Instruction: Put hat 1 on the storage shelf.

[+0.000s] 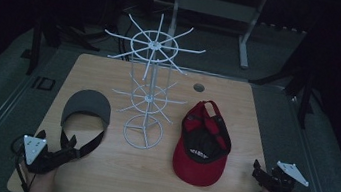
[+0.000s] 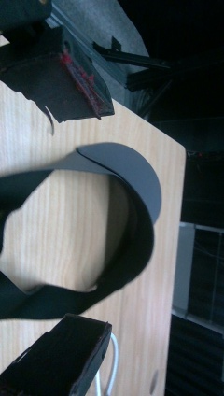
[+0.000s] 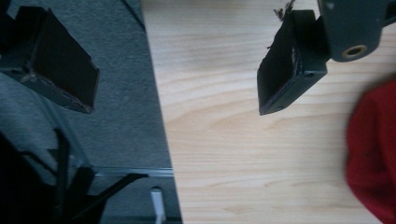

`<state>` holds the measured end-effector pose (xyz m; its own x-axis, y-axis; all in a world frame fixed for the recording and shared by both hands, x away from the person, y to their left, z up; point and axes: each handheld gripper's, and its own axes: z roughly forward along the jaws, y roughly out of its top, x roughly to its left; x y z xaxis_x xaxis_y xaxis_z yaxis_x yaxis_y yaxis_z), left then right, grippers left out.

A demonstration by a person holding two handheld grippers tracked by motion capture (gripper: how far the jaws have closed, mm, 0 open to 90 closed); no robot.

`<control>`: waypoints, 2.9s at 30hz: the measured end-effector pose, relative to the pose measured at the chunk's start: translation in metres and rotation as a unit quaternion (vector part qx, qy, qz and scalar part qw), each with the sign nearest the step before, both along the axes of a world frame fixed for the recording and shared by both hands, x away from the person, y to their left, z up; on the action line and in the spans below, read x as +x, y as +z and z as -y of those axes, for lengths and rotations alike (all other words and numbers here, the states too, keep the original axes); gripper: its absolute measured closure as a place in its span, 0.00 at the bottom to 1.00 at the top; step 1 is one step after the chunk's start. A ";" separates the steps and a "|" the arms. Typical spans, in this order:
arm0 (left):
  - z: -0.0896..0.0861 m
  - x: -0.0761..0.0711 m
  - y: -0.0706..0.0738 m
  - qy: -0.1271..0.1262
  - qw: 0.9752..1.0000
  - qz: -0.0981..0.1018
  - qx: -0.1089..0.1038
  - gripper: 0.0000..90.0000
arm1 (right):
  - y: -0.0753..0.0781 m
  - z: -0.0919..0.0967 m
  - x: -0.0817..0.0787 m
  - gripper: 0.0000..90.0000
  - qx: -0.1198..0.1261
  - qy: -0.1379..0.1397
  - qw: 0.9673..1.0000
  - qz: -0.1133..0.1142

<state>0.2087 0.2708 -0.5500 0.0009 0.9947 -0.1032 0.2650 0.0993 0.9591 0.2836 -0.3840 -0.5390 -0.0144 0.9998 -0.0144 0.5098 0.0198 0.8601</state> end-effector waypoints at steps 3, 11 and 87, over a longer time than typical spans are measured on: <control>0.002 0.000 0.001 -0.022 1.000 0.001 -0.007 0.01 | 0.008 -0.002 0.002 0.14 0.005 0.013 1.000 -0.002; 0.007 0.000 0.001 -0.053 0.998 -0.016 -0.015 0.01 | 0.032 -0.012 0.012 0.12 -0.001 0.040 0.999 -0.016; 0.038 0.000 0.000 -0.173 0.984 -0.046 -0.009 0.01 | 0.017 -0.153 0.113 0.95 -0.143 0.247 0.949 -0.135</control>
<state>0.2091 0.2328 -0.5498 0.3283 0.9347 -0.1360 0.3708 0.0049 0.9287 0.3970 -0.2308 -0.5220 -0.5212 0.8266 -0.2125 0.5793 0.5255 0.6232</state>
